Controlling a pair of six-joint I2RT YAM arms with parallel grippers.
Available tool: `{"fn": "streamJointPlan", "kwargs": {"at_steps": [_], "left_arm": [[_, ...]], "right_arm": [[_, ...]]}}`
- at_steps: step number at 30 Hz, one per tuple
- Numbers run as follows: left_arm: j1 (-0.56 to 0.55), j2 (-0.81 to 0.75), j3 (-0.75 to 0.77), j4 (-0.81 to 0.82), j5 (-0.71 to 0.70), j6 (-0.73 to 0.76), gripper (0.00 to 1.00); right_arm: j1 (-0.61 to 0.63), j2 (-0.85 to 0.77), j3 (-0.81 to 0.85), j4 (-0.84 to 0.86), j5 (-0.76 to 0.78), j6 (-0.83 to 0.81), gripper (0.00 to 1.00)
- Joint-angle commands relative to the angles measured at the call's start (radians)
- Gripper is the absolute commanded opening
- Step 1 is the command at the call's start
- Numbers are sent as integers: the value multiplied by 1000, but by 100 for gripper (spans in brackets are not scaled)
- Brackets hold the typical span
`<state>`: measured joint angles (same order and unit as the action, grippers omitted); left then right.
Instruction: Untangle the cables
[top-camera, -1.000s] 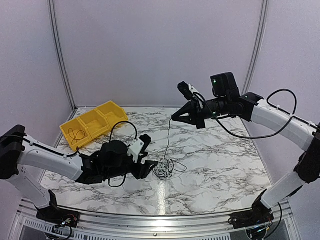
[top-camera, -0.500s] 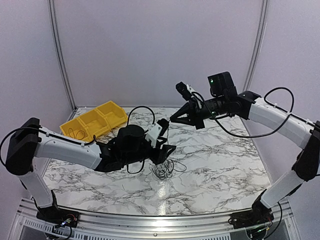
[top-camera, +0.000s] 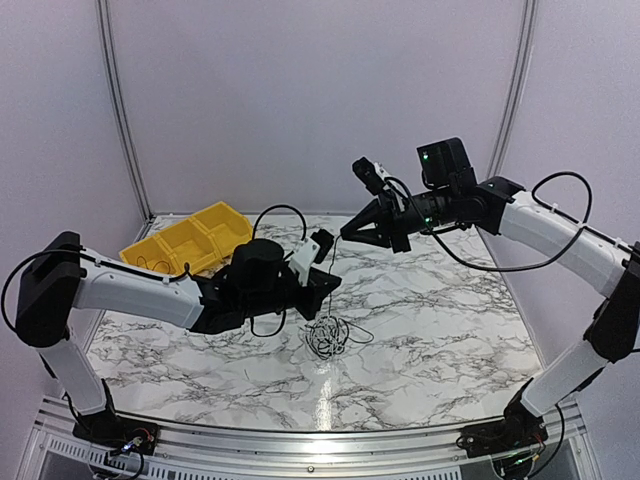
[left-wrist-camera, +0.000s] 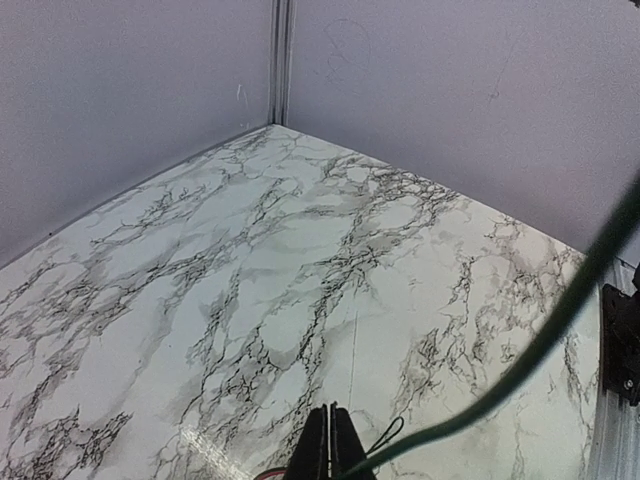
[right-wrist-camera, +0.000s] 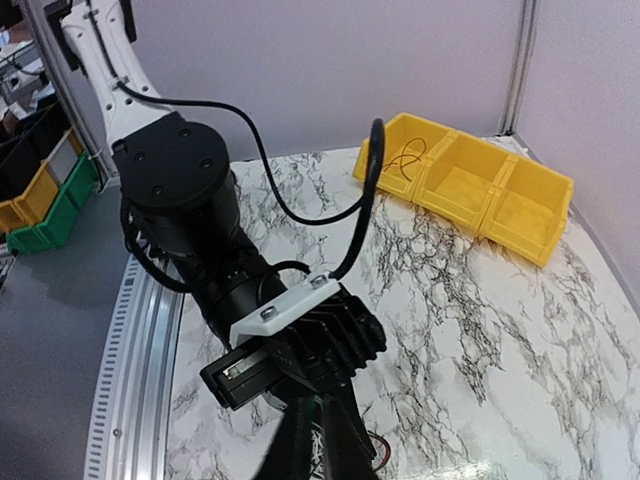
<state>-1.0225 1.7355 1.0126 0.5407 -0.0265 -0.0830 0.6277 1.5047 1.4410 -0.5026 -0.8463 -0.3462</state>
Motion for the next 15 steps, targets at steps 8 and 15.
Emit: {"fn": "streamJointPlan", "kwargs": {"at_steps": [8,15], "left_arm": [[39,-35,-162,144,-236,-396,0],[38,-51,-225,154,-349,-577,0]], "right_arm": [[-6,61,-208,253,257,65,65],[77,213,-188,297,342,68,67]]}}
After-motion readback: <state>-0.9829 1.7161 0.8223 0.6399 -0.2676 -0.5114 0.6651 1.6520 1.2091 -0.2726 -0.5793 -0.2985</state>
